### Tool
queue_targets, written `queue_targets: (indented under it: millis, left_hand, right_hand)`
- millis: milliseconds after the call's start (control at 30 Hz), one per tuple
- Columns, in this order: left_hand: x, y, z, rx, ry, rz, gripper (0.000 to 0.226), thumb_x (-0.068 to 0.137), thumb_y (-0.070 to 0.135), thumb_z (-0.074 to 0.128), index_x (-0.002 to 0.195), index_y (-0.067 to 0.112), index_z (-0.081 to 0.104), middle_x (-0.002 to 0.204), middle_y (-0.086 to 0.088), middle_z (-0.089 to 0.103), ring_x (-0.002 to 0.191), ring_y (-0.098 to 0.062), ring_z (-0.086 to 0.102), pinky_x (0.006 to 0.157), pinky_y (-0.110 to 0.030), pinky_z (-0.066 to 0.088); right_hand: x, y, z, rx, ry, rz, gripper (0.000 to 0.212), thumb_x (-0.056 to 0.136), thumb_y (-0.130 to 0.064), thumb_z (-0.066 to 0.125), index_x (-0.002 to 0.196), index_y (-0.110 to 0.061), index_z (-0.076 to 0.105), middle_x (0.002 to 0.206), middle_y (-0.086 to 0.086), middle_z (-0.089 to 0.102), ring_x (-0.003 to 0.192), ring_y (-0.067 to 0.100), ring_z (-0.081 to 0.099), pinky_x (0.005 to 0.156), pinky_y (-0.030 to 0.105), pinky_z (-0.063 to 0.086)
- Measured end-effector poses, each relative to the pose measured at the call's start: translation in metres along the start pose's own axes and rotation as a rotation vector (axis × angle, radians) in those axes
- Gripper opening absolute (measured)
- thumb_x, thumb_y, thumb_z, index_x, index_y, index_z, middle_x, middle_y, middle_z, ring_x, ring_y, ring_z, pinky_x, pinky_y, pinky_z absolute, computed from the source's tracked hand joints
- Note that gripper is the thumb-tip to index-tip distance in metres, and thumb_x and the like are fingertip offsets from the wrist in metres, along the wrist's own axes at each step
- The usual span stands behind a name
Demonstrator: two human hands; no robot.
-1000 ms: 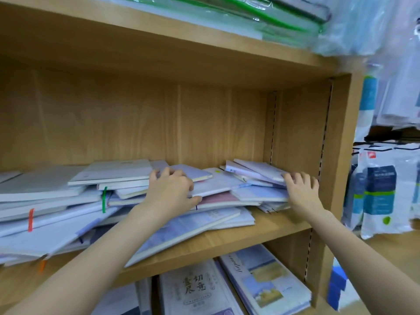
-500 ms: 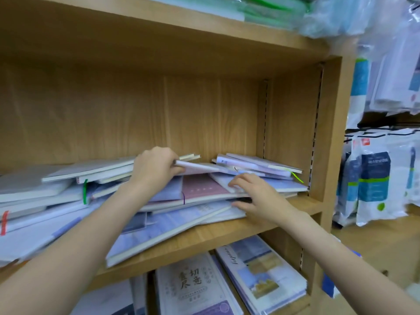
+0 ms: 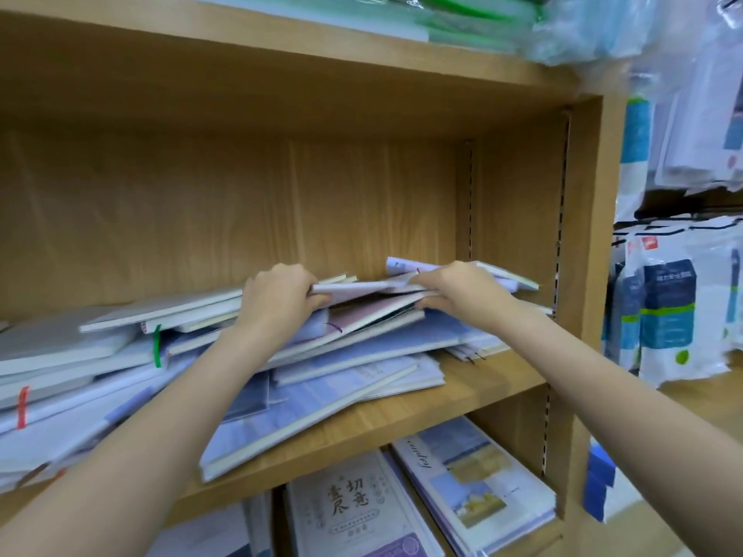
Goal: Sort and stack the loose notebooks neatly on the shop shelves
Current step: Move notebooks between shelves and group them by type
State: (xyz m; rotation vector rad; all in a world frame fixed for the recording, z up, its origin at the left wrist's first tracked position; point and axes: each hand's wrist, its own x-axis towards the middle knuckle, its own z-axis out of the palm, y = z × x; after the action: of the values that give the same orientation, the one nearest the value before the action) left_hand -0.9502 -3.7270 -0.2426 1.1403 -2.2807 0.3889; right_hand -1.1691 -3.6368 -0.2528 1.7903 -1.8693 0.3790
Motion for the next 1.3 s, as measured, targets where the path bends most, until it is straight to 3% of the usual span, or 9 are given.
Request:
queue_targets:
  millis: [133, 300, 400, 500, 633, 733, 933, 1133, 1300]
  left_hand:
    - [-0.002, -0.001, 0.006, 0.006, -0.097, 0.002, 0.037, 0.09, 0.041, 0.056, 0.062, 0.019, 0.047, 0.068, -0.001, 0.049, 0.088, -0.031, 0.058, 0.069, -0.031, 0.035]
    - [-0.014, 0.0, 0.013, 0.07, -0.165, 0.071, 0.028, 0.087, 0.047, 0.057, 0.112, 0.035, 0.063, 0.107, 0.003, 0.065, 0.111, -0.022, 0.054, 0.087, -0.034, 0.037]
    - [-0.014, 0.006, 0.013, 0.085, -0.19, 0.097, 0.039, 0.087, 0.047, 0.057, 0.125, 0.036, 0.054, 0.123, 0.003, 0.059, 0.119, -0.022, 0.049, 0.092, -0.035, 0.034]
    - [-0.01, 0.021, 0.02, -0.014, -0.188, 0.205, 0.05, 0.086, 0.048, 0.056, 0.132, 0.034, 0.048, 0.134, 0.004, 0.053, 0.124, -0.022, 0.046, 0.099, -0.036, 0.033]
    - [-0.006, 0.053, 0.029, -0.049, -0.376, 0.419, 0.07, 0.083, 0.046, 0.06, 0.144, 0.038, 0.026, 0.152, 0.006, 0.029, 0.135, -0.026, 0.031, 0.106, -0.047, 0.031]
    - [-0.004, 0.06, 0.035, 0.046, -0.399, 0.403, 0.069, 0.086, 0.037, 0.058, 0.144, 0.042, 0.021, 0.15, 0.01, 0.031, 0.134, -0.024, 0.031, 0.105, -0.049, 0.027]
    - [-0.004, 0.062, 0.037, -0.031, -0.364, 0.333, 0.077, 0.087, 0.03, 0.059, 0.146, 0.043, 0.011, 0.143, 0.009, 0.041, 0.131, -0.022, 0.036, 0.102, -0.043, 0.028]
    - [-0.006, 0.052, 0.042, -0.202, -0.272, 0.289, 0.076, 0.084, 0.033, 0.063, 0.146, 0.038, 0.02, 0.151, 0.016, 0.028, 0.134, -0.017, 0.034, 0.104, -0.042, 0.034]
    - [-0.007, 0.053, 0.047, -0.184, -0.221, 0.252, 0.059, 0.085, 0.032, 0.062, 0.138, 0.035, 0.037, 0.141, 0.009, 0.045, 0.128, -0.02, 0.042, 0.097, -0.039, 0.036]
  right_hand:
    - [-0.022, -0.002, 0.02, 0.086, 0.113, 0.078, 0.03, 0.091, -0.03, 0.057, 0.117, -0.017, 0.06, 0.11, 0.004, 0.066, 0.105, 0.025, 0.058, 0.074, 0.036, 0.045]
    - [-0.062, 0.001, 0.054, 0.246, 0.093, 0.18, 0.037, 0.087, -0.028, 0.064, 0.121, -0.014, 0.061, 0.118, 0.004, 0.066, 0.111, 0.024, 0.059, 0.087, 0.035, 0.045]
    - [-0.083, 0.011, 0.054, 0.608, 0.367, 0.56, 0.03, 0.081, -0.022, 0.073, 0.106, -0.008, 0.068, 0.104, 0.007, 0.07, 0.097, 0.019, 0.064, 0.088, 0.031, 0.045]
    - [-0.096, 0.012, 0.052, 1.405, 0.464, 1.057, 0.032, 0.083, -0.014, 0.07, 0.109, -0.002, 0.058, 0.115, 0.017, 0.063, 0.097, 0.024, 0.064, 0.088, 0.031, 0.05]
    - [-0.07, -0.003, 0.045, 1.87, 0.54, 1.178, 0.032, 0.085, 0.001, 0.064, 0.112, 0.002, 0.048, 0.117, 0.017, 0.056, 0.101, 0.029, 0.061, 0.085, 0.026, 0.05]
    - [-0.046, -0.011, 0.047, 1.888, 0.616, 1.248, 0.056, 0.084, 0.001, 0.065, 0.131, -0.006, 0.036, 0.113, 0.012, 0.052, 0.094, 0.026, 0.06, 0.077, 0.027, 0.051]
    - [-0.02, -0.009, 0.057, 1.609, 0.477, 1.364, 0.048, 0.084, -0.002, 0.058, 0.126, -0.004, 0.037, 0.106, 0.014, 0.054, 0.083, 0.028, 0.056, 0.076, 0.039, 0.053]
    - [-0.007, 0.0, 0.02, 1.473, 0.592, 1.227, 0.048, 0.089, -0.004, 0.049, 0.134, -0.006, 0.032, 0.121, 0.013, 0.05, 0.106, 0.031, 0.057, 0.083, 0.039, 0.053]
    - [-0.036, 0.005, -0.032, 1.473, 0.633, 1.088, 0.014, 0.085, -0.003, 0.052, 0.084, -0.013, 0.041, 0.107, 0.011, 0.052, 0.084, 0.025, 0.064, 0.065, 0.028, 0.054]
